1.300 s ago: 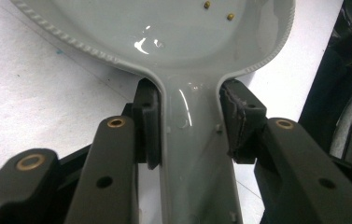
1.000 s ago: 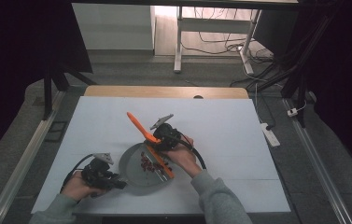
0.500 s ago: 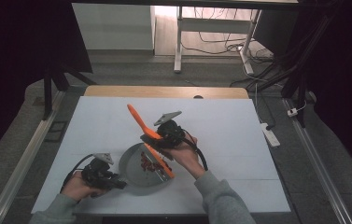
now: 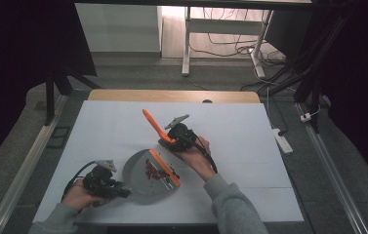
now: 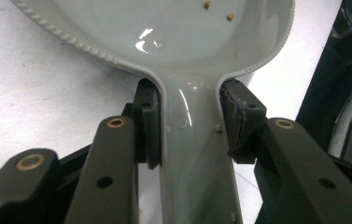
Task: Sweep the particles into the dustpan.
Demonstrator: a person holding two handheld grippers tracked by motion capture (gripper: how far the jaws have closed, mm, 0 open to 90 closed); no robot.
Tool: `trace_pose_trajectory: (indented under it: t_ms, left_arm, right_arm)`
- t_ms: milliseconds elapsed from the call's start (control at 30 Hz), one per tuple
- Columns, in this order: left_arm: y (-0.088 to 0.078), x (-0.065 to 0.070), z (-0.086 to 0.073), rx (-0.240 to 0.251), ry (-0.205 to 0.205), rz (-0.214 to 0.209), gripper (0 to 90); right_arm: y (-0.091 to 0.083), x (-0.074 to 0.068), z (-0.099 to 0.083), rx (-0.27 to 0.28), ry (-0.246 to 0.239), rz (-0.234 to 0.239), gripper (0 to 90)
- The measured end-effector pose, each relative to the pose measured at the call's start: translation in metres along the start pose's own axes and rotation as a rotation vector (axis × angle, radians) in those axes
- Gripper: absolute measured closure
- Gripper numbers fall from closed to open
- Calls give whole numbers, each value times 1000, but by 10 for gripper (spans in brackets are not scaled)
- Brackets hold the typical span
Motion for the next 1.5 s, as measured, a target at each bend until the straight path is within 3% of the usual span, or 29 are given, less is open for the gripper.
trace_pose_trajectory:
  t_ms: [67,133,300,333,433,467,533,600,667,800,1067,1500]
  left_arm:
    - [0,0,0,-1,0,-2,619]
    - [1,-1,0,-2,-2,-4,619]
    - [1,0,0,-4,-5,-5,619]
    - [1,0,0,-5,-4,-5,619]
    - [1,0,0,-6,-3,-5,619]
    - [1,0,0,-5,-4,-6,619]
    - [1,0,0,-4,-2,-5,619]
    - [1,0,0,-2,-4,-4,619]
    - [1,0,0,-2,-3,-4,619]
    - [1,0,0,-4,-1,-6,619]
    - [0,1,0,-8,4,-12,619]
    - [0,5,0,-16,7,-15,619]
  right_arm:
    - [8,1,-2,-25,-10,-2,708]
    - [10,-2,1,-17,6,26,708]
    - [12,-21,5,-51,-44,51,708]
    - [11,-31,6,-49,-57,98,708]
    - [7,-41,7,-39,-93,107,708]
    - [-1,-51,10,-12,-87,207,708]
    - [-4,-53,11,9,-95,221,708]
    - [-12,-55,15,26,-121,194,708]
    - [-22,-49,17,63,-101,168,708]
    - [-29,-34,14,80,-76,129,707]
    - [-35,-11,-7,61,-15,60,707]
    - [-25,-2,-26,30,7,35,708]
Point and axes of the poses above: each handheld gripper's, and its own axes: y roughly forward along the jaws, z roughly out of its top, x roughly to its right, the point moved 6 cm from there along y, roughly forward along the jaws, and after that the axes turned 1 degree about y, right-handed, at the moved point
